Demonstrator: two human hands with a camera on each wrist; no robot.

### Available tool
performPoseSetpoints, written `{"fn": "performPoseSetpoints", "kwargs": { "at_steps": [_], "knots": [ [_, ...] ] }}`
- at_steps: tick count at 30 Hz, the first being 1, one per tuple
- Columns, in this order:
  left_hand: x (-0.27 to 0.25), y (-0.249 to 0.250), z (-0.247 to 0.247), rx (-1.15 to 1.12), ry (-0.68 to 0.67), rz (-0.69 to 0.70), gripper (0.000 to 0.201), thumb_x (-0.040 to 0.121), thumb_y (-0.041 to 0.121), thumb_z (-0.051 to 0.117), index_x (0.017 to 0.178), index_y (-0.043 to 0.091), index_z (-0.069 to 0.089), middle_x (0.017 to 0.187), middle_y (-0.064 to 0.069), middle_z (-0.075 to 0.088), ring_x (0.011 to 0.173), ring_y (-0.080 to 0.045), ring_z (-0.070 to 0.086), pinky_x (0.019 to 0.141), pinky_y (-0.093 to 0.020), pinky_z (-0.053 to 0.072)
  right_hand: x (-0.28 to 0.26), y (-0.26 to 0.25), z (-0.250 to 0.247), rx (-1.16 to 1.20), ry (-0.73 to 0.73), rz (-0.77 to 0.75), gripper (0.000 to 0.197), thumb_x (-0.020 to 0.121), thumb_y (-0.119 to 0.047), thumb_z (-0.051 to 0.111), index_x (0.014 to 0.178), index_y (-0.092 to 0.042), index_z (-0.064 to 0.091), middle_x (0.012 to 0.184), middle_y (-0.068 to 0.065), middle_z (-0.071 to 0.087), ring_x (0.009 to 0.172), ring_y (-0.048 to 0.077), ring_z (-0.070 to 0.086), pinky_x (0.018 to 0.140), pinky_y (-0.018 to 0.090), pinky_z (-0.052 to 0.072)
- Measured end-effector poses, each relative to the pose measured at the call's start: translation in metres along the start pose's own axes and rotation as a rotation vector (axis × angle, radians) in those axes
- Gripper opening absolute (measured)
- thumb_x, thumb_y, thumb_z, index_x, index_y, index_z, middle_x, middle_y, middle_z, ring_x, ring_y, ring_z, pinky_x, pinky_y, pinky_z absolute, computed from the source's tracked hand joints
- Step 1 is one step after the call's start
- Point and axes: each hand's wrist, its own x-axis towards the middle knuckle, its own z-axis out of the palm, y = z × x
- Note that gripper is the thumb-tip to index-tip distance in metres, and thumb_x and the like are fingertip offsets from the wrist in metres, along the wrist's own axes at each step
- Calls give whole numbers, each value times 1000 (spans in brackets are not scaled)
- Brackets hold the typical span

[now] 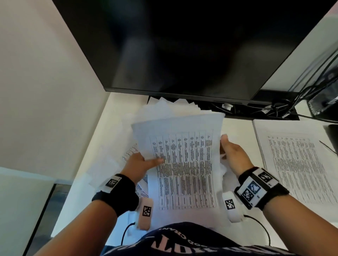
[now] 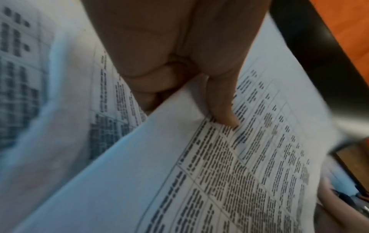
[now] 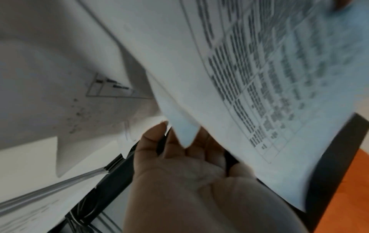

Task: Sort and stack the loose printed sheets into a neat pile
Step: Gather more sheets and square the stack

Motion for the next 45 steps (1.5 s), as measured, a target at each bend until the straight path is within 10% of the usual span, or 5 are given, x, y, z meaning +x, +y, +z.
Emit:
{"fn": "performPoseSetpoints", "kwargs": {
  "at_steps": [5,9,13,33,45],
  "knots": [
    [-31,-21,-10,-93,48,73,27,73,3,78,94,19,71,88,11,76,83,-1,70,72,-16,53,20,-2,10,-164,287,-185,19,92,-25,55,111,-26,56,104,0,59,96,22,59,81,29,45],
    [-47,-47,-29,92,30,84,22,68,8,84,70,24,69,69,21,71,64,8,64,61,-9,50,31,-8,34,-356,59,-253,23,90,-12,55,108,-26,59,101,1,63,92,18,59,82,26,44],
    [-63,-72,-43,100,68,-18,25,60,21,81,52,40,66,58,19,65,54,5,59,72,-39,58,37,-8,61,-481,-98,-98,36,84,-28,67,116,-21,51,99,-1,58,94,19,60,84,31,48],
    [-90,-68,-29,-340,457,-124,30,75,15,79,103,9,69,97,-7,74,91,-27,70,88,-46,54,16,19,27,-398,52,41,15,92,-13,59,106,-11,62,91,-2,59,89,16,52,83,22,35],
    [-85,-74,-20,102,163,-70,69,46,77,74,100,34,68,108,0,68,95,-15,68,87,-41,56,19,7,43,-490,-21,-45,7,85,-21,69,86,-18,63,82,-8,64,86,17,61,80,26,43]
  ]
}}
